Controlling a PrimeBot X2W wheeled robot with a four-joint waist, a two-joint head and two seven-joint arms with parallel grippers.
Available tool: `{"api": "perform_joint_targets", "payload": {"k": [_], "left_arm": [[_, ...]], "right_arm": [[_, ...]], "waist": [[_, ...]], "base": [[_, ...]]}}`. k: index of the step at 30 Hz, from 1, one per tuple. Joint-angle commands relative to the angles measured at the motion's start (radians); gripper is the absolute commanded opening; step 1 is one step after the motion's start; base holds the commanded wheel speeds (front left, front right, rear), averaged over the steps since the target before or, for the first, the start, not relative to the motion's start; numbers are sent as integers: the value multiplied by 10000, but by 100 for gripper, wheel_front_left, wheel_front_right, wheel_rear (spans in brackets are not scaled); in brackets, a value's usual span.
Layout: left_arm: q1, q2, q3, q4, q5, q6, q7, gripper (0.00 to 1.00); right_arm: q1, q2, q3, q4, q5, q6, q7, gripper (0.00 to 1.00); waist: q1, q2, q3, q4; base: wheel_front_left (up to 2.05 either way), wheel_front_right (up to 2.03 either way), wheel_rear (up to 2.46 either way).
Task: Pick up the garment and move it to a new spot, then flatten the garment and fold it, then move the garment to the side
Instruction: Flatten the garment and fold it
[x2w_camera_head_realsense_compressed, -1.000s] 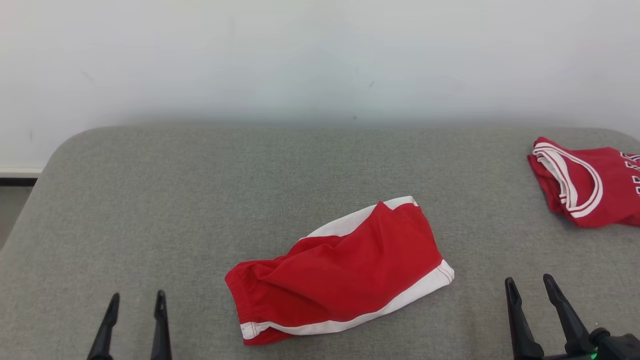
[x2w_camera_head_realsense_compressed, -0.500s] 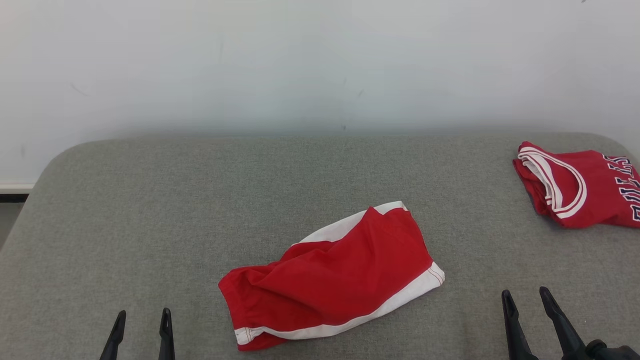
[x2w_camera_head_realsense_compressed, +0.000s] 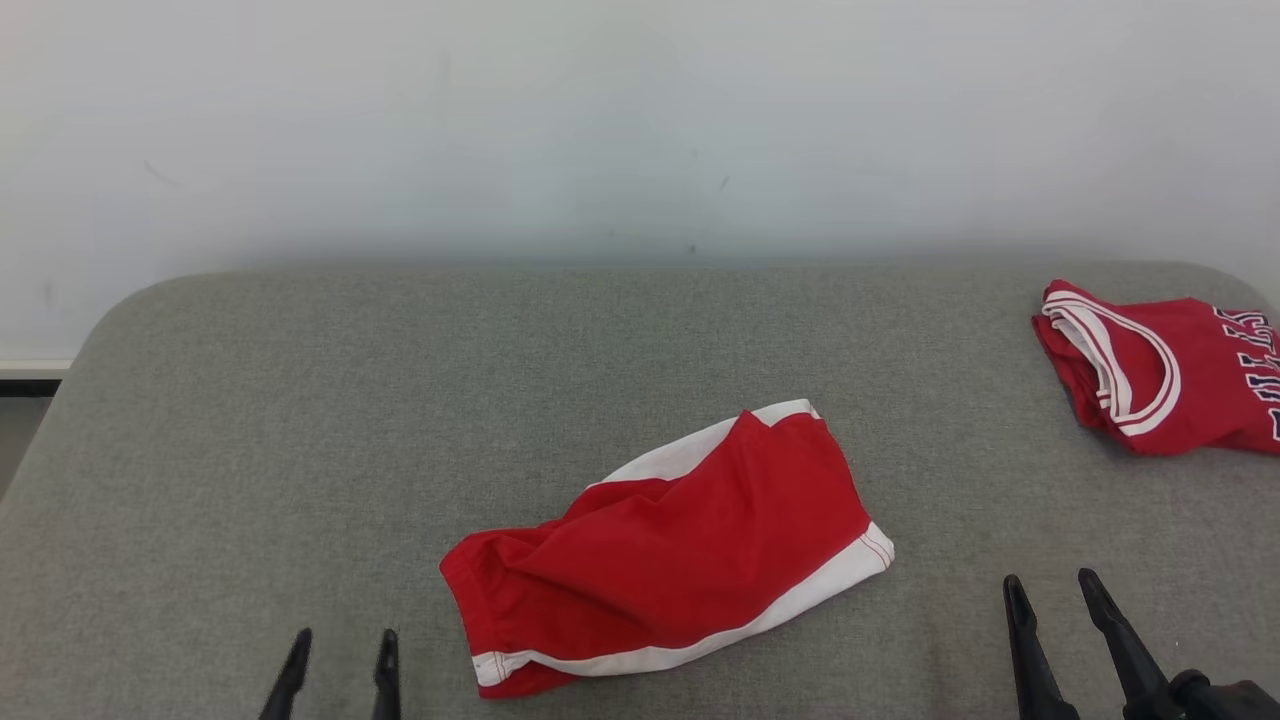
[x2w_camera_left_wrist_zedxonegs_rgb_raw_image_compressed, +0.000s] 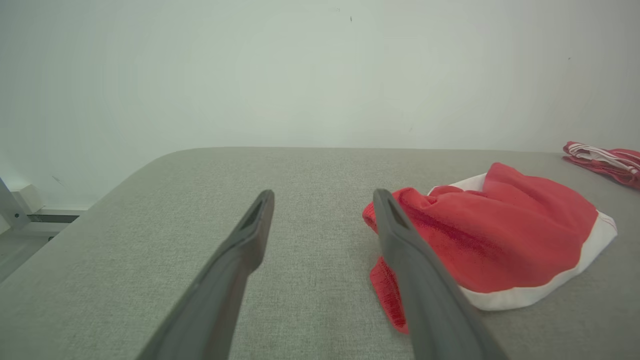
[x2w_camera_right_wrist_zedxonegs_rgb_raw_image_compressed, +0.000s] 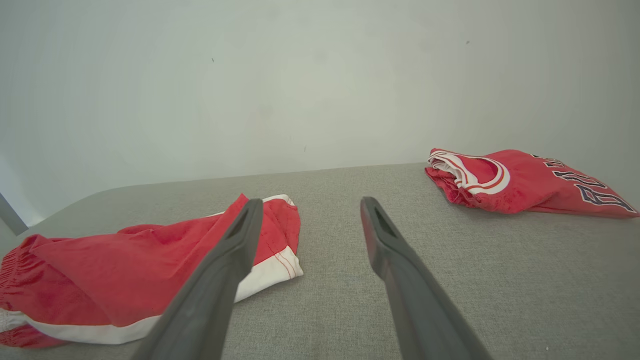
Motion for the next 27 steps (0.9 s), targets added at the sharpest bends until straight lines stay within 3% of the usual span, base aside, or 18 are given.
{"api": "perform_joint_targets", "payload": {"k": [1, 10, 16, 27], "left_arm": [[-129, 48, -275, 184, 133, -86, -31, 100], [-705, 235, -1848, 1585, -312, -200, -31, 100], [-1589, 518, -2953, 2729, -1170, -201, -31, 100], [-2636, 824, -3906, 3808, -1804, -203, -31, 100]], "right_arm": [[-178, -129, 42, 113, 34, -29, 4, 100], [-1294, -534, 594, 1243, 114, -29, 225, 100], [-2218, -790, 1147, 2423, 185, -29, 467, 100], [-3870, -866, 2341, 4876, 501, -29, 377, 100]], "waist": [[1, 0, 75, 86], [1, 0, 501, 304], [1, 0, 872, 383], [1, 0, 1331, 475]], "base": [[0, 0, 0], [0, 0, 0], [0, 0, 0], [0, 0, 0]]}}
